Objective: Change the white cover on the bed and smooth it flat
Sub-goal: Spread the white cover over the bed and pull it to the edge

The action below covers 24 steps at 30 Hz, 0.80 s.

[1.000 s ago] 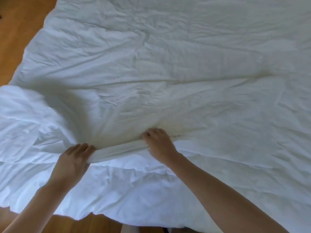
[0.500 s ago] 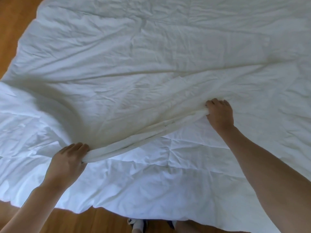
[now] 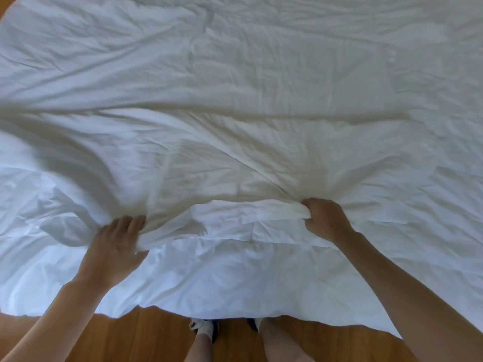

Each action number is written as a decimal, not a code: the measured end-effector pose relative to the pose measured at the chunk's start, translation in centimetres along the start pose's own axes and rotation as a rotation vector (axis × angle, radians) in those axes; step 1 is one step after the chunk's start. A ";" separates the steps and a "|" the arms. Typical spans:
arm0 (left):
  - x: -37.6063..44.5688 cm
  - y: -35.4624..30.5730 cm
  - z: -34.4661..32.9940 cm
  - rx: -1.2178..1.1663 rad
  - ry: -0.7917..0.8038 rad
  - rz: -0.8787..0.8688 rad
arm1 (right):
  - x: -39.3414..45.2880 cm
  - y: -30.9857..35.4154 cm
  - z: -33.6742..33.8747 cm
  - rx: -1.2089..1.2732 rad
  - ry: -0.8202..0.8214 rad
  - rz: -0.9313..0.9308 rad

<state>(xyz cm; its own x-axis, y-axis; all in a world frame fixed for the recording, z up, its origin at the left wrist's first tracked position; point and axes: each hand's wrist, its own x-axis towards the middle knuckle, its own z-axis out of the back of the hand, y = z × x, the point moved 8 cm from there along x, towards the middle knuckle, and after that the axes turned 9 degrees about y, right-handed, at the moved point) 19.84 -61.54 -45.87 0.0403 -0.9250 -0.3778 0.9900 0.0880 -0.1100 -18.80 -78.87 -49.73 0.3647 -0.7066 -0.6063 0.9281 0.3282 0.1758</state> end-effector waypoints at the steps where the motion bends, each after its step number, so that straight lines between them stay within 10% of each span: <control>1: 0.2 -1.1 -0.6 -0.001 0.023 -0.016 | -0.2 0.1 -0.7 0.012 -0.046 -0.001; 8: 1.1 -0.7 -1.7 0.048 -0.138 0.032 | -0.8 -0.6 -1.2 0.096 -0.262 -0.003; 24: -11.3 5.8 11.4 -0.038 0.001 0.194 | -20.2 7.5 2.5 0.183 0.219 -0.173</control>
<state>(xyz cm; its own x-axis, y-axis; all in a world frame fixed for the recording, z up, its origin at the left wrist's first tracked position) 26.67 -54.75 -31.78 0.2296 -0.8889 -0.3964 0.9580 0.2783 -0.0692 -19.02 -63.70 -34.26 0.1940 -0.5843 -0.7880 0.9802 0.0832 0.1796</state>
